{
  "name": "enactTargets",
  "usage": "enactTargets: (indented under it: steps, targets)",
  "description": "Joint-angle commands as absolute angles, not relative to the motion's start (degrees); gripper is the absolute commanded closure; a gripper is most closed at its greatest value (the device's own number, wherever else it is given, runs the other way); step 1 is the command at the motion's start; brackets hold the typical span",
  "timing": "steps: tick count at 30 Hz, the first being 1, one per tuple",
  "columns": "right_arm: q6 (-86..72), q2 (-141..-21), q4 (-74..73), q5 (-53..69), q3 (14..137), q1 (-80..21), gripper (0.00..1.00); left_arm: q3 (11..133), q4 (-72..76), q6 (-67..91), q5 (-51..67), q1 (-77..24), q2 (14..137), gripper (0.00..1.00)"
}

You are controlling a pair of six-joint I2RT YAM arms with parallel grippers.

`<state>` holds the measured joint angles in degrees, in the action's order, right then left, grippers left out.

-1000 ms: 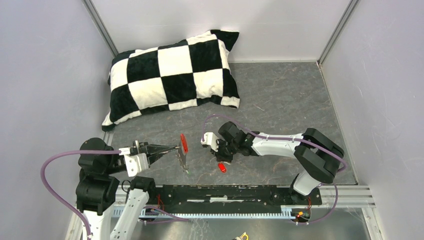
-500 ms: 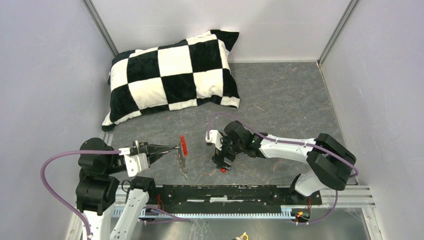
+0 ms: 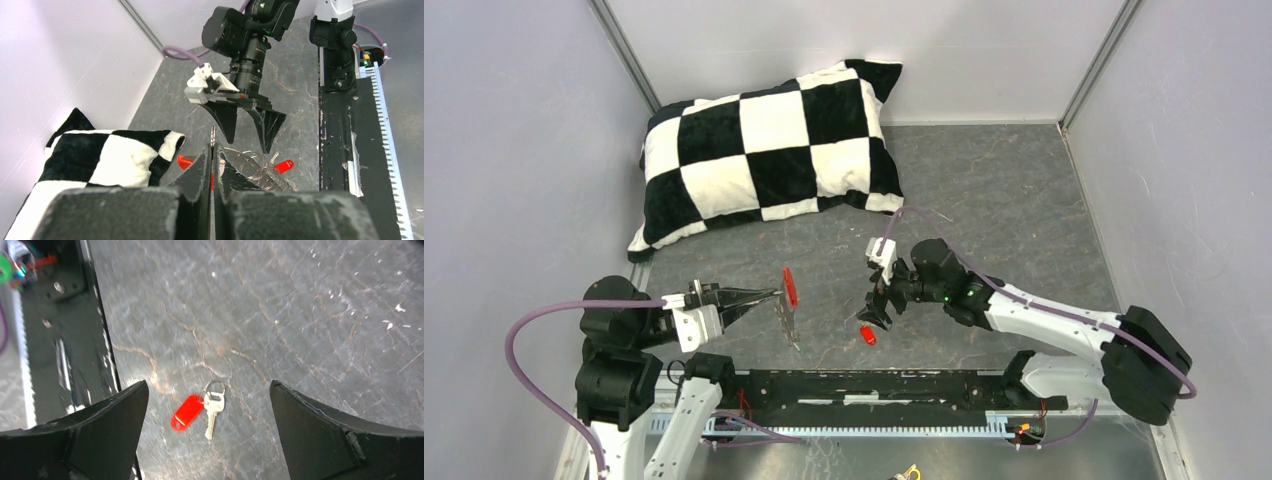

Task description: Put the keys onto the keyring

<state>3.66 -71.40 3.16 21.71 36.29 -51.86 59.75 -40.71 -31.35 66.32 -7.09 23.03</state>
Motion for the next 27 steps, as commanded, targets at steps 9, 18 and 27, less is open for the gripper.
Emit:
enactTargets:
  steps: [9, 18, 27]
  targets:
    - [-10.7, -79.9, 6.8, 20.7, 39.4, -53.0, 0.33, 61.6, -40.6, -32.7, 66.2, -6.8, 22.7, 0.98]
    - [-8.7, -82.5, 3.5, 19.4, 39.7, -55.7, 0.33, 61.3, -40.6, -32.7, 65.8, -6.8, 22.6, 0.98]
    - [-7.9, -86.9, -1.8, 20.3, 42.7, -55.4, 0.39, 61.2, -40.7, -32.9, 65.6, -6.8, 22.3, 0.98]
